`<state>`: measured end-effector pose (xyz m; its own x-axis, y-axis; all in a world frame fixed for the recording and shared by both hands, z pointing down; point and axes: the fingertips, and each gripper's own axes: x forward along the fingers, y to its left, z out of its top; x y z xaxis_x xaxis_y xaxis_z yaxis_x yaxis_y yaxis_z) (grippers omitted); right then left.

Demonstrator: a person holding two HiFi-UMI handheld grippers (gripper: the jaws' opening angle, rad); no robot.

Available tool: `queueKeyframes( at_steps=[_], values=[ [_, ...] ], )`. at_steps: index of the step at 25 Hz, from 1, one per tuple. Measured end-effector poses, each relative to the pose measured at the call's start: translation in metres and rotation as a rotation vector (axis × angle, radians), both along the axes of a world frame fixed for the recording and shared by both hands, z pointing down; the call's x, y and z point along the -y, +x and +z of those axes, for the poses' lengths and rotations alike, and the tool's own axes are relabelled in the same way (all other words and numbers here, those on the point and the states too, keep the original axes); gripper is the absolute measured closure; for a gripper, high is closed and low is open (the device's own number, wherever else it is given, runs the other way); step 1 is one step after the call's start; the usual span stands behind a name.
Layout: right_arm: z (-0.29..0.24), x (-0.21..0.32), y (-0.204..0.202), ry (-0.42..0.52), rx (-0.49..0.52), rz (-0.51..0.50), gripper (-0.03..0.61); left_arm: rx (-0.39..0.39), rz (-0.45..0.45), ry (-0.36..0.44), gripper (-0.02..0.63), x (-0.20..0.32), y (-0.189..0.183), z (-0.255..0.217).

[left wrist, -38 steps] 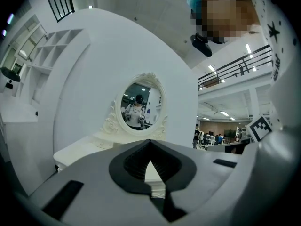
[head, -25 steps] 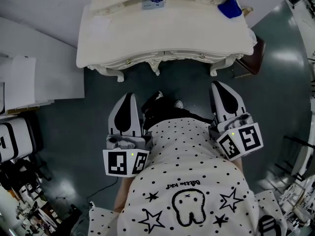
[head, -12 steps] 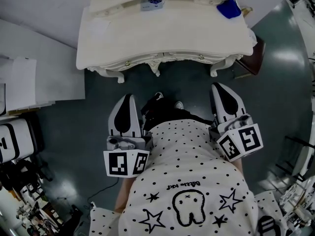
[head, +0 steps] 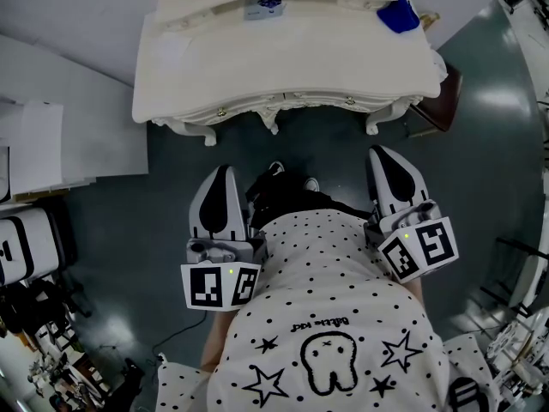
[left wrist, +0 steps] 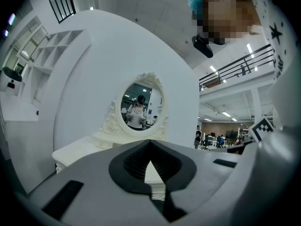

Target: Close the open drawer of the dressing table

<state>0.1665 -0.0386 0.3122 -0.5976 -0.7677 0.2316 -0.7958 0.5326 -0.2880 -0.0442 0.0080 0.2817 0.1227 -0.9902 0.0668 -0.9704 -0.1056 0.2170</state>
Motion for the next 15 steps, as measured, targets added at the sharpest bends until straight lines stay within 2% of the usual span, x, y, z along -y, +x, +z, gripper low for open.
queueKeyframes(
  at_steps=[15],
  values=[
    [-0.0008,-0.0007,-0.0012,0.001,-0.003,-0.001,0.569,-0.004,0.009,-0.005,0.603,0.0009,0.0000,-0.0002]
  ],
)
